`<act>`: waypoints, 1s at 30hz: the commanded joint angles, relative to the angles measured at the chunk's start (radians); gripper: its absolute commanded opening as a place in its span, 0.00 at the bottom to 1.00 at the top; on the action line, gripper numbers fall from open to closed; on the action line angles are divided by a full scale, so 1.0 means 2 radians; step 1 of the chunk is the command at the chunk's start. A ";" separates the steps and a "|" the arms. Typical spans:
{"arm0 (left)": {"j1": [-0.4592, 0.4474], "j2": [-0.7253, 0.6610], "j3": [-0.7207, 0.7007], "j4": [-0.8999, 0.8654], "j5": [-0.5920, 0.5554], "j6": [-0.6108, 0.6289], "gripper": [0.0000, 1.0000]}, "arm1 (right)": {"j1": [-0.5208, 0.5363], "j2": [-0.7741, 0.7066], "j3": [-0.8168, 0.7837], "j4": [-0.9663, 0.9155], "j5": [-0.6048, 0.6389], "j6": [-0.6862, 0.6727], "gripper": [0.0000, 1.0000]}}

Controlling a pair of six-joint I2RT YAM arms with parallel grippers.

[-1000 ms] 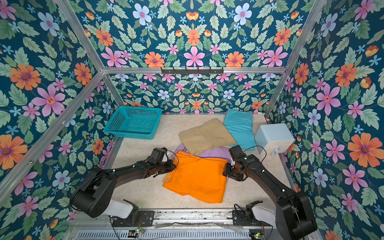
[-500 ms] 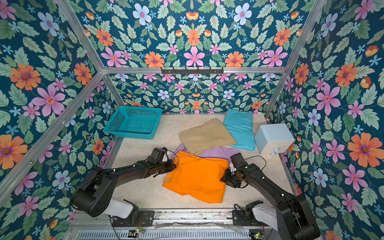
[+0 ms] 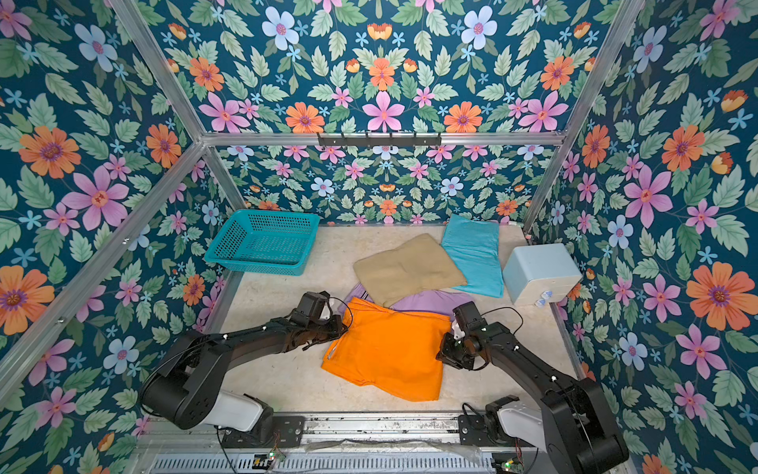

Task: Put the folded long pants in the basket
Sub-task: Pick up the long pant at the center of the board.

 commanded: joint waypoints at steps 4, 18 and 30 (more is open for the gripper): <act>0.002 -0.015 0.005 -0.095 -0.070 -0.004 0.00 | 0.017 -0.027 0.021 -0.026 0.034 0.000 0.00; 0.002 -0.113 0.134 -0.299 -0.102 0.018 0.00 | 0.072 -0.068 0.163 -0.146 0.045 0.005 0.00; 0.078 -0.013 0.434 -0.403 -0.238 0.133 0.00 | 0.084 0.075 0.355 -0.073 0.034 0.026 0.00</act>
